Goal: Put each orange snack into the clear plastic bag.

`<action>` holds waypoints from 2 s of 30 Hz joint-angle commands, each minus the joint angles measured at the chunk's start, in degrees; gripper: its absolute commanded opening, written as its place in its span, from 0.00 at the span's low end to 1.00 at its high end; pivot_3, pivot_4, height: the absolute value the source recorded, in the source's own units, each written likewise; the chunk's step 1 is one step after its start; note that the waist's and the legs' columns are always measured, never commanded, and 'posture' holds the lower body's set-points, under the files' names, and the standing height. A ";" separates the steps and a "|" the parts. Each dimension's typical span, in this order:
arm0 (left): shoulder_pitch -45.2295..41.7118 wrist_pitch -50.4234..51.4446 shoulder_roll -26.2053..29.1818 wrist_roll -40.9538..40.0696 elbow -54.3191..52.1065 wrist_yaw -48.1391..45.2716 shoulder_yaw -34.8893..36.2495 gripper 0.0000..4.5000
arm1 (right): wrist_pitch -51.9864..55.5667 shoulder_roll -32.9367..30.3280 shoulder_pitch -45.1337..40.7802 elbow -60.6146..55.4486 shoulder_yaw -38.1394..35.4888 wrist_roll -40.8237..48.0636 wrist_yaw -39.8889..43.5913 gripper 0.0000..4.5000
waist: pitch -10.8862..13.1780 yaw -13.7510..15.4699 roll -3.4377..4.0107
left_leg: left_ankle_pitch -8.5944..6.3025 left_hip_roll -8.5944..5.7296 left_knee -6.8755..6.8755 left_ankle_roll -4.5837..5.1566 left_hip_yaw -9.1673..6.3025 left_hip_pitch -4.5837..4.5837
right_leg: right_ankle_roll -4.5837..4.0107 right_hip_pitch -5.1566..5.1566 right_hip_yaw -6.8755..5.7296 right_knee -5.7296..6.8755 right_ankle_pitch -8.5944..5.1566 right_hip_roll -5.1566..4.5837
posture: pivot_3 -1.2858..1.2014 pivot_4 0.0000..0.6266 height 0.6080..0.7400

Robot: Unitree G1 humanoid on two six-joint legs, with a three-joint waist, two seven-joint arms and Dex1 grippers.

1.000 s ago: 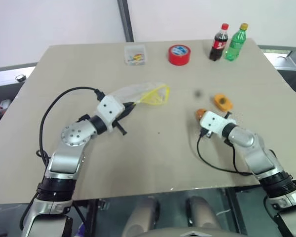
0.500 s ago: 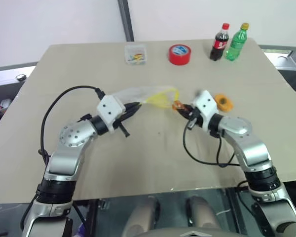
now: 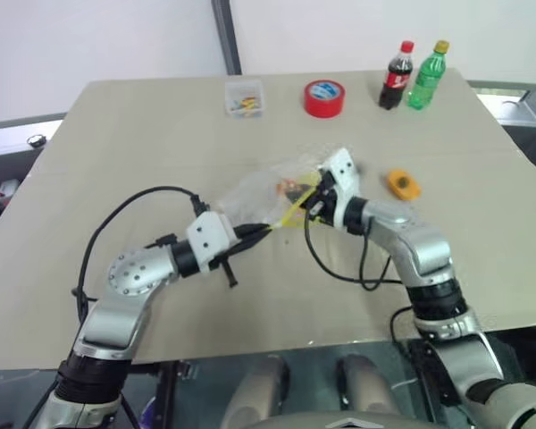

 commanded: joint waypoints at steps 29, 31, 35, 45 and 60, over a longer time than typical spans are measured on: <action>-5.69 1.25 -4.62 6.10 6.57 15.77 2.78 0.00 | -4.51 -20.40 10.46 -20.33 -4.06 6.83 6.39 0.99 | 0.01 -0.61 0.01 | -0.08 -0.01 0.01 0.15 -0.03 -0.04 | 0.01 0.00 -0.05 -0.01 0.00 -0.03 | 0.52 0.24 1.00; -6.88 0.39 -4.77 6.88 5.46 15.38 1.39 0.00 | -5.05 -19.27 9.07 -17.55 -2.71 5.13 3.43 0.99 | 0.01 -0.71 0.00 | -0.08 -0.02 0.02 0.14 -0.03 -0.04 | 0.01 0.01 -0.05 -0.02 0.00 -0.04 | 0.52 0.24 1.00; -9.47 0.01 -5.45 8.08 3.23 15.23 -0.24 0.00 | -8.71 -17.02 6.19 -10.58 2.16 0.44 1.34 0.99 | 0.01 -0.75 0.00 | -0.01 -0.02 0.03 0.03 0.01 -0.03 | 0.02 0.00 -0.01 0.00 0.00 -0.03 | 0.52 0.24 1.00; -11.75 -1.17 -2.65 15.57 0.47 16.76 -1.35 0.00 | -30.18 -8.87 -6.76 15.46 9.56 -13.09 -1.06 0.99 | 0.01 -1.24 0.01 | 0.01 -0.02 0.02 -0.01 0.03 -0.03 | 0.01 -0.03 0.01 0.00 0.00 0.00 | 0.52 0.24 1.00; -8.49 1.84 -3.71 20.23 -3.59 18.35 -2.98 0.00 | -45.54 -9.58 -5.11 19.61 10.67 -20.37 2.31 0.99 | 0.02 -0.99 0.02 | 0.02 -0.03 -0.01 -0.03 -0.02 -0.06 | 0.01 -0.06 -0.02 0.00 0.00 0.02 | 0.52 0.24 1.00</action>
